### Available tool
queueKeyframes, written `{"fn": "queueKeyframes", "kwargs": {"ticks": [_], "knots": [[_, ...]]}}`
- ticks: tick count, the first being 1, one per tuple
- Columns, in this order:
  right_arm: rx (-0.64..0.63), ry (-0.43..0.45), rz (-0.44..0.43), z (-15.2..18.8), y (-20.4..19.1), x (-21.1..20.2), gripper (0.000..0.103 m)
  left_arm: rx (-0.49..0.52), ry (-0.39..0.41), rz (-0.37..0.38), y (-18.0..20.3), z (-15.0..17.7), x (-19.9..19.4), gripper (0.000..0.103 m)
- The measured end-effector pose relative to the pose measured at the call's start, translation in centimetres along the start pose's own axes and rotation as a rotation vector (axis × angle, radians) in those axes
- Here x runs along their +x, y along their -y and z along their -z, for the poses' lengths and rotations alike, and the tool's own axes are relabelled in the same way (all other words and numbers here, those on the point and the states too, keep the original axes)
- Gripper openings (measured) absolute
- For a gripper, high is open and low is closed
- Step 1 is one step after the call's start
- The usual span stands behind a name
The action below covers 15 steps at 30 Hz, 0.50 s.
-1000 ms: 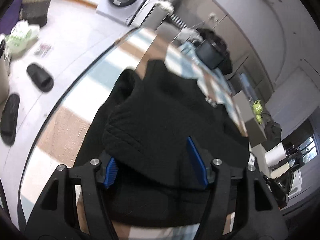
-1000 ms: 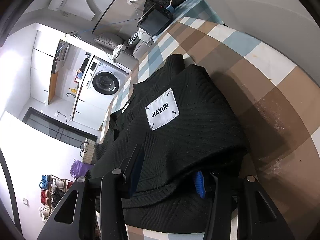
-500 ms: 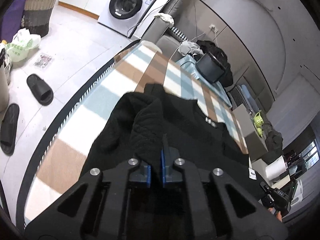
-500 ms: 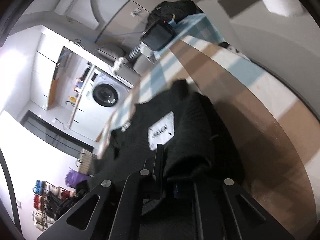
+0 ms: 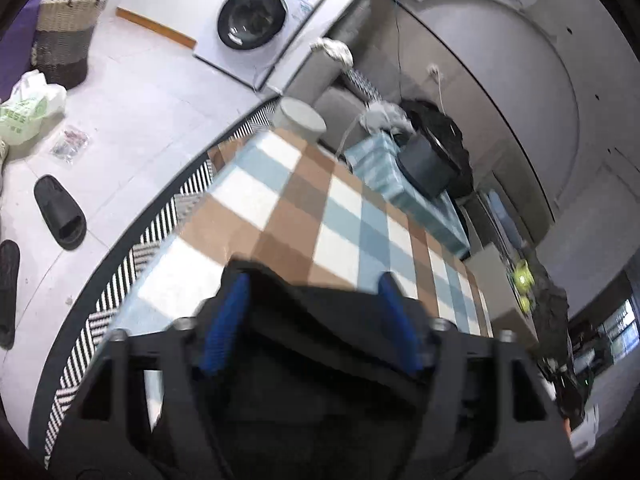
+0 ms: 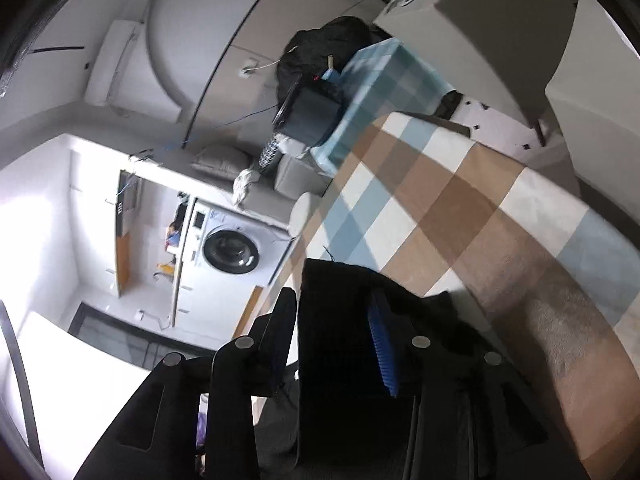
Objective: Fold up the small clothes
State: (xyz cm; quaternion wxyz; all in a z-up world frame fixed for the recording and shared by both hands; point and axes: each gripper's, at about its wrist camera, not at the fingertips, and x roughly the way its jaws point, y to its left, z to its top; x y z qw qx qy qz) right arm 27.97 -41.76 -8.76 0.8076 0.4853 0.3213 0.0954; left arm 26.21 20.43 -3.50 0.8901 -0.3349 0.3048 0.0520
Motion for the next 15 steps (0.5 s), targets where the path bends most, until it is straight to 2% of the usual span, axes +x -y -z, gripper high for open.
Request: {"fn": "queueKeyframes", "kwargs": {"ticks": [4, 9, 15], "knots": [[-0.036, -0.007, 0.035, 0.2, 0.0, -0.1, 0.039, 0.033, -0.001, -0.039, 0.0, -0.5, 0.6, 0.067], [-0.086, -0.022, 0.104, 1.0, 0.5, -0.7, 0.040, 0.097, -0.002, -0.070, 0.1, 0.7, 0.0, 0.067], [-0.209, -0.064, 0.217, 2.5, 0.6, -1.5, 0.040, 0.184, -0.018, -0.107, 0.3, 2.8, -1.7, 0.068]]}}
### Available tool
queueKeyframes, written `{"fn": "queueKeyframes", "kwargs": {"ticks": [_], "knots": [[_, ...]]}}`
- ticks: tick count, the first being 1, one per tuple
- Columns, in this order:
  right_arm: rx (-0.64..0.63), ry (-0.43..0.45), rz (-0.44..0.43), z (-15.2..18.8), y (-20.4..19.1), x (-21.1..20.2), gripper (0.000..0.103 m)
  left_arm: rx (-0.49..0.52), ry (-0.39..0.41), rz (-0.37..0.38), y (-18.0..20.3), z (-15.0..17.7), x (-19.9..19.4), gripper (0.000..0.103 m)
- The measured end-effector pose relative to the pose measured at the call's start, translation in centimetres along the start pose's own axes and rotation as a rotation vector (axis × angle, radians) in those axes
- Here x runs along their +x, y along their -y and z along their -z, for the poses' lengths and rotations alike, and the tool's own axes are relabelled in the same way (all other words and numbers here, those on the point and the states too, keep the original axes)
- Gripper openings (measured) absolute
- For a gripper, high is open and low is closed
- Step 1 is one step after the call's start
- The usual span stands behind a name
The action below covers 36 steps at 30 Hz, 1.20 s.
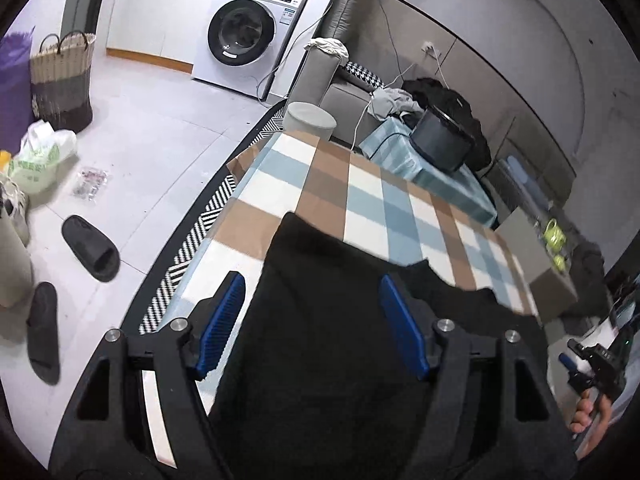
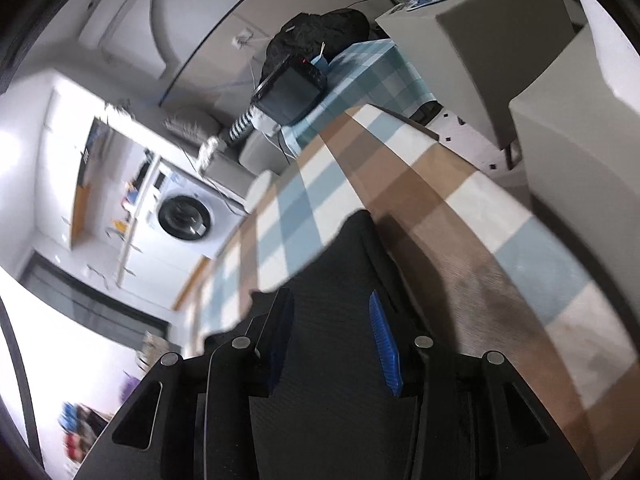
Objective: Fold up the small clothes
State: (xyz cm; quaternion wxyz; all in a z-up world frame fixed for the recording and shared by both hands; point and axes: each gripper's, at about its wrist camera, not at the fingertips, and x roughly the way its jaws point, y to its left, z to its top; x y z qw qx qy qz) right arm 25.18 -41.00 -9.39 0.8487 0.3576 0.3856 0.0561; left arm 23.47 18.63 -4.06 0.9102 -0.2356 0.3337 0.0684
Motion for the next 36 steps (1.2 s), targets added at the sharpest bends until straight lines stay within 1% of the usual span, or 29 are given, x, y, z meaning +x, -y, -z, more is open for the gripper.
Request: {"fn": "queueKeyframes", "kwargs": {"ticks": [4, 7, 8, 9, 11, 14, 16, 17, 18, 20, 22, 23, 25, 26, 28, 29, 30, 34, 36], "knots": [[-0.108, -0.049, 0.064, 1.9, 0.2, -0.8, 0.040, 0.014, -0.019, -0.015, -0.7, 1.8, -1.7, 0.068], [-0.219, -0.088, 0.122, 4.0, 0.4, -1.7, 0.041, 0.035, -0.048, -0.007, -1.4, 3.7, -3.1, 0.069], [-0.259, -0.094, 0.137, 4.7, 0.5, -2.0, 0.043, 0.040, -0.058, -0.014, -1.6, 4.4, -3.4, 0.069], [-0.304, -0.096, 0.161, 5.6, 0.5, -2.4, 0.048, 0.045, -0.068, -0.019, -1.8, 5.0, -3.8, 0.069], [-0.376, -0.116, 0.202, 7.4, 0.7, -2.7, 0.050, 0.055, -0.091, -0.031, -2.2, 6.4, -4.5, 0.069], [-0.426, -0.166, 0.213, 9.3, 1.3, -2.6, 0.050, 0.054, -0.126, -0.048, -2.7, 8.6, -5.4, 0.069], [-0.441, -0.156, 0.211, 9.8, 1.5, -2.6, 0.050, 0.059, -0.139, -0.061, -3.0, 10.1, -6.1, 0.069], [-0.447, -0.153, 0.206, 9.9, 1.5, -2.5, 0.047, 0.061, -0.143, -0.065, -3.1, 10.7, -6.4, 0.069], [-0.448, -0.154, 0.191, 10.1, 1.5, -2.5, 0.032, 0.068, -0.150, -0.069, -3.2, 11.3, -6.7, 0.069], [-0.468, -0.175, 0.139, 10.6, 1.1, -2.6, 0.016, 0.074, -0.155, -0.086, -3.3, 12.4, -7.3, 0.069], [-0.509, -0.146, 0.116, 11.2, 0.4, -3.2, 0.016, 0.068, -0.151, -0.102, -3.6, 13.4, -8.2, 0.069], [-0.523, -0.131, 0.131, 11.4, 0.1, -3.5, 0.016, 0.060, -0.150, -0.101, -3.7, 13.8, -8.6, 0.069], [-0.526, -0.105, 0.210, 11.6, 0.0, -3.8, 0.016, 0.051, -0.156, -0.096, -3.9, 14.8, -9.4, 0.069], [-0.519, -0.098, 0.217, 11.7, 0.0, -4.1, 0.017, 0.052, -0.157, -0.096, -3.9, 15.3, -9.8, 0.069], [-0.517, -0.113, 0.169, 12.4, -0.4, -4.5, 0.029, 0.056, -0.160, -0.101, -3.8, 16.0, -10.6, 0.069], [-0.519, -0.121, 0.153, 12.8, -0.7, -4.6, 0.040, 0.054, -0.161, -0.098, -3.7, 16.2, -10.8, 0.069], [-0.528, -0.130, 0.135, 13.5, -1.1, -4.6, 0.042, 0.046, -0.160, -0.092, -3.7, 16.5, -11.1, 0.069], [-0.559, -0.179, 0.076, 15.7, -3.0, -3.5, 0.042, 0.000, -0.149, -0.068, -3.5, 17.6, -12.5, 0.069], [-0.576, -0.214, 0.058, 16.7, -3.8, -2.7, 0.042, 0.013, -0.144, -0.049, -3.1, 18.1, -13.2, 0.069]]}}
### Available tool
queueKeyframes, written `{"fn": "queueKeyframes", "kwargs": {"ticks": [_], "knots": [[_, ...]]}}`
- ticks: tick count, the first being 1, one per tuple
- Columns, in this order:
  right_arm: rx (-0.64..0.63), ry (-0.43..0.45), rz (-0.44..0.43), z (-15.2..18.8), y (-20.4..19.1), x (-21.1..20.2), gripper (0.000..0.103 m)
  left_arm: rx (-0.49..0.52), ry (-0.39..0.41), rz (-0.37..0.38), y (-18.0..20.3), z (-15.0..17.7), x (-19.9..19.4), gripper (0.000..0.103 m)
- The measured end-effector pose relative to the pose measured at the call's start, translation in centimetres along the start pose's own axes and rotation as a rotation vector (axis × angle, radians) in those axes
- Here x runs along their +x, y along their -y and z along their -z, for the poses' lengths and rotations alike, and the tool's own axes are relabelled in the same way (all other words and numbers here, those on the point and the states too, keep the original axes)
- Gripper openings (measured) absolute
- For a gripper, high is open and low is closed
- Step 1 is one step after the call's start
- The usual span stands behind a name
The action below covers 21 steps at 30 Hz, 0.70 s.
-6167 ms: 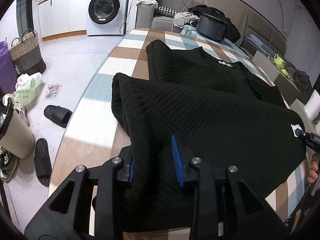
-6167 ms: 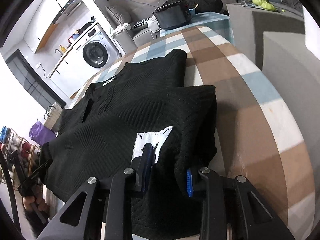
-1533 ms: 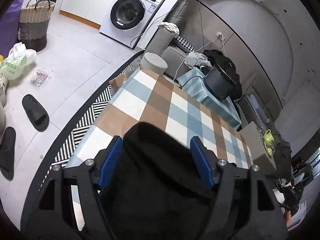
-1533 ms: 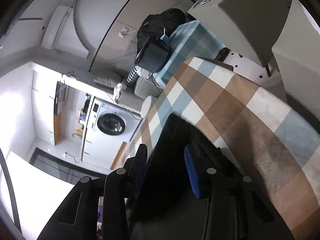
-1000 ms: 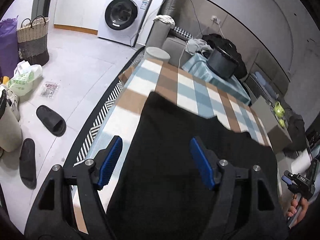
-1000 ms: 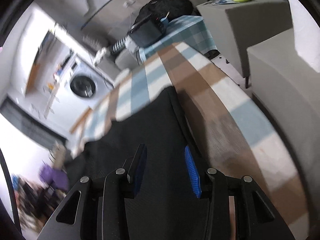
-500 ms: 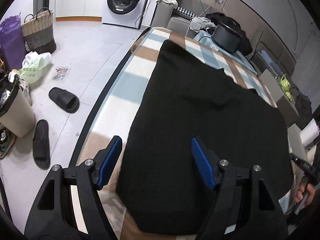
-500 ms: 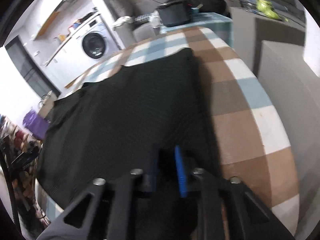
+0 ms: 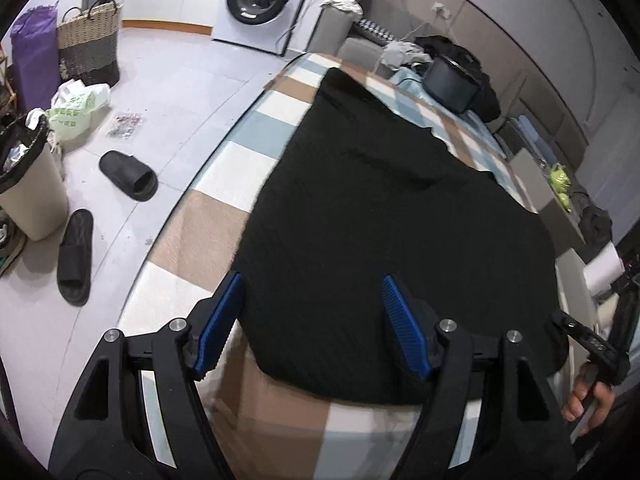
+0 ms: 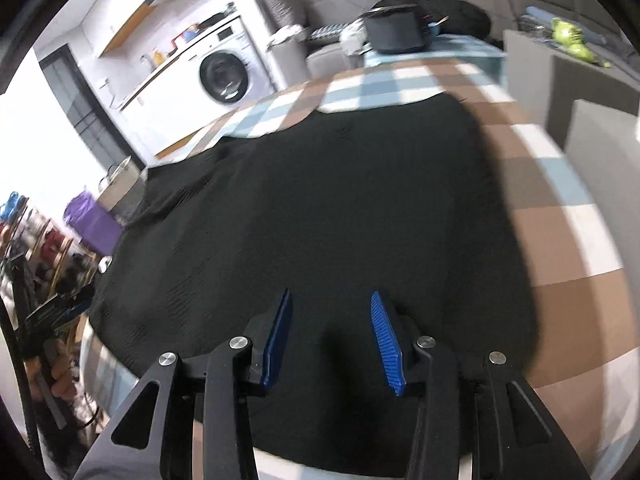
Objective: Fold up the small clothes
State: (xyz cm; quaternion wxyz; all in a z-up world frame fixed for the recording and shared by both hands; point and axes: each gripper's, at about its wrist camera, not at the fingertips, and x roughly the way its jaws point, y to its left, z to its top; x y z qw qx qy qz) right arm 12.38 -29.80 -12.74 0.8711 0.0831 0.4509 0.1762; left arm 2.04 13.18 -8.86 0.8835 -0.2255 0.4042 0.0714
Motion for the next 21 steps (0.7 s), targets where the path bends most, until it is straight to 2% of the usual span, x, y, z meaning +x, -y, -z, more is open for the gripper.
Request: {"fn": "queueKeyframes", "kwargs": {"ticks": [3, 6, 7, 13, 17, 19, 21], "knots": [[-0.032, -0.011, -0.007, 0.5, -1.4, 0.8, 0.043, 0.035, -0.003, -0.016, 0.6, 0.8, -0.8, 0.069], [-0.036, -0.012, -0.007, 0.8, -1.9, 1.2, 0.049, 0.050, -0.003, -0.021, 1.1, 1.0, -1.7, 0.063], [-0.042, -0.009, -0.002, 0.7, -2.1, 1.3, 0.049, 0.040, 0.004, -0.019, 1.1, 1.2, -2.2, 0.058], [-0.015, 0.015, -0.016, 1.1, -2.0, 1.3, 0.051, -0.030, -0.051, 0.002, 0.6, 2.9, -3.1, 0.054], [-0.007, 0.021, -0.030, 1.1, -1.8, 1.3, 0.052, -0.183, -0.080, 0.005, -0.9, 4.6, -2.8, 0.054], [-0.005, 0.022, -0.036, 1.2, -1.9, 1.2, 0.052, -0.211, -0.043, 0.017, -0.9, 4.8, -3.0, 0.054], [-0.004, 0.021, -0.047, 1.3, -2.0, 1.1, 0.053, -0.225, -0.044, 0.033, -0.7, 4.6, -2.5, 0.055]]}}
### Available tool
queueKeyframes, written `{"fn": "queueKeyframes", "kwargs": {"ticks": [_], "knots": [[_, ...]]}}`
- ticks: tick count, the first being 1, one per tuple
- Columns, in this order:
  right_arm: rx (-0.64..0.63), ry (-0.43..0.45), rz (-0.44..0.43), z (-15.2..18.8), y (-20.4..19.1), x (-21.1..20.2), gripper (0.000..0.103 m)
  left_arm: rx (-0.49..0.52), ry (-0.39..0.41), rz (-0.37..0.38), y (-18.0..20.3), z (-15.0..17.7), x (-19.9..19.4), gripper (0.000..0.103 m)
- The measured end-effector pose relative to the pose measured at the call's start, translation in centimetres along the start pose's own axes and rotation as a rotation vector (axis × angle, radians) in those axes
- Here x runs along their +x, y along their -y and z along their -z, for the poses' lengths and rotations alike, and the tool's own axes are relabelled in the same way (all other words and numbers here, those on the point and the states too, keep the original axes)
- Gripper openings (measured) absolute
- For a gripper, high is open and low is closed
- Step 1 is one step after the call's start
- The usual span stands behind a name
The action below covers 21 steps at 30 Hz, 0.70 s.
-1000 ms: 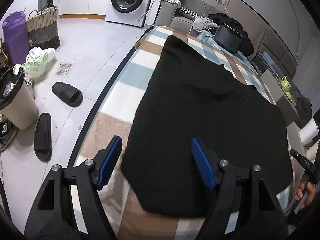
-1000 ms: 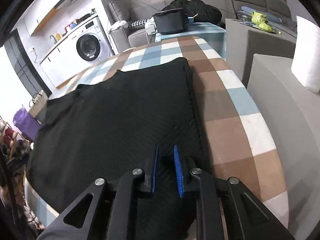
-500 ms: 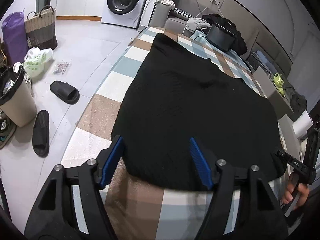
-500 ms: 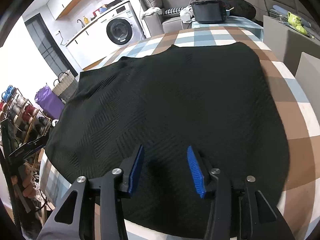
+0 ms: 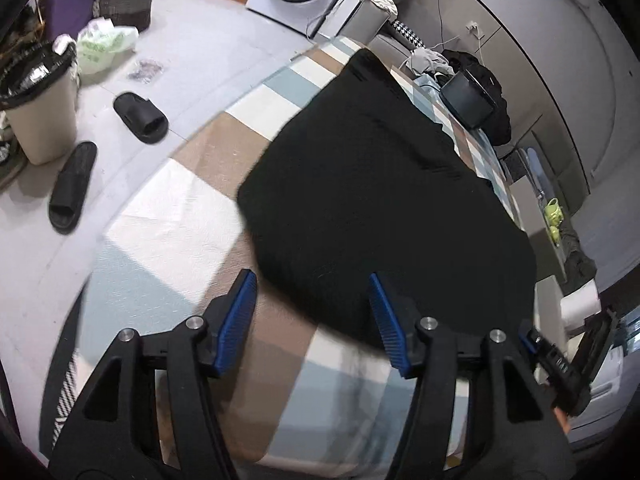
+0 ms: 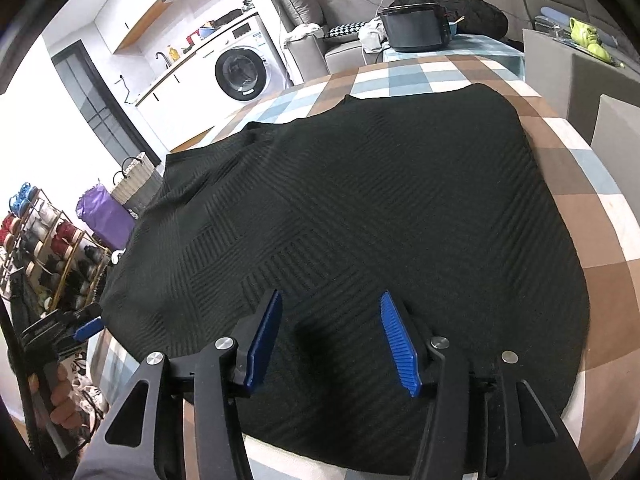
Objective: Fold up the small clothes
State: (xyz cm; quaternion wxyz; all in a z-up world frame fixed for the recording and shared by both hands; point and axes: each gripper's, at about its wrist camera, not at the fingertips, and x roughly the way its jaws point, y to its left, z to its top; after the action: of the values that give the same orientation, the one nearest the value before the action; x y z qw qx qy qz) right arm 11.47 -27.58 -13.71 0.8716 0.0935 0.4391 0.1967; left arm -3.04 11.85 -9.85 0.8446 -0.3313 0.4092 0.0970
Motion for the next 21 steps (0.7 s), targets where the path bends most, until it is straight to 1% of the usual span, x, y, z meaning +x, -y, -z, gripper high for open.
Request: {"fn": "queueKeyframes", "kwargs": {"ticks": [4, 6, 8, 9, 10, 12, 14, 15, 18, 21], "knots": [[-0.006, 0.000, -0.008, 0.3, -0.2, -0.1, 0.054, -0.008, 0.049, 0.003, 1.3, -0.7, 1.5, 0.055], [-0.009, 0.003, -0.010, 0.4, -0.2, -0.1, 0.054, -0.025, 0.084, -0.015, 1.7, -1.1, 2.1, 0.054], [-0.009, 0.003, -0.009, 0.5, -0.2, 0.0, 0.055, -0.036, 0.103, -0.037, 1.9, -1.7, 3.1, 0.028], [-0.011, 0.003, -0.009, 0.5, -0.3, -0.1, 0.055, -0.039, 0.102, -0.048, 2.0, -1.8, 3.4, 0.017], [-0.013, 0.002, -0.010, 0.5, -0.3, -0.1, 0.055, -0.043, 0.113, -0.054, 2.1, -2.0, 3.5, 0.015], [-0.011, 0.004, -0.015, 0.6, -0.2, -0.1, 0.055, -0.015, 0.173, -0.059, 2.7, -2.0, 2.6, 0.013], [-0.010, 0.006, -0.020, 0.6, 0.0, 0.0, 0.055, 0.093, 0.227, -0.112, 4.2, -1.9, 2.2, 0.013], [-0.013, 0.008, -0.022, 0.6, 0.0, 0.0, 0.056, 0.123, 0.227, -0.132, 4.6, -1.9, 2.3, 0.013], [-0.024, 0.015, -0.019, 0.8, -0.2, 0.0, 0.056, 0.110, 0.204, -0.134, 4.6, -2.1, 2.8, 0.012], [-0.040, 0.019, -0.018, 0.9, -0.3, 0.0, 0.057, 0.151, 0.234, -0.132, 6.0, -2.4, 2.5, 0.012]]}}
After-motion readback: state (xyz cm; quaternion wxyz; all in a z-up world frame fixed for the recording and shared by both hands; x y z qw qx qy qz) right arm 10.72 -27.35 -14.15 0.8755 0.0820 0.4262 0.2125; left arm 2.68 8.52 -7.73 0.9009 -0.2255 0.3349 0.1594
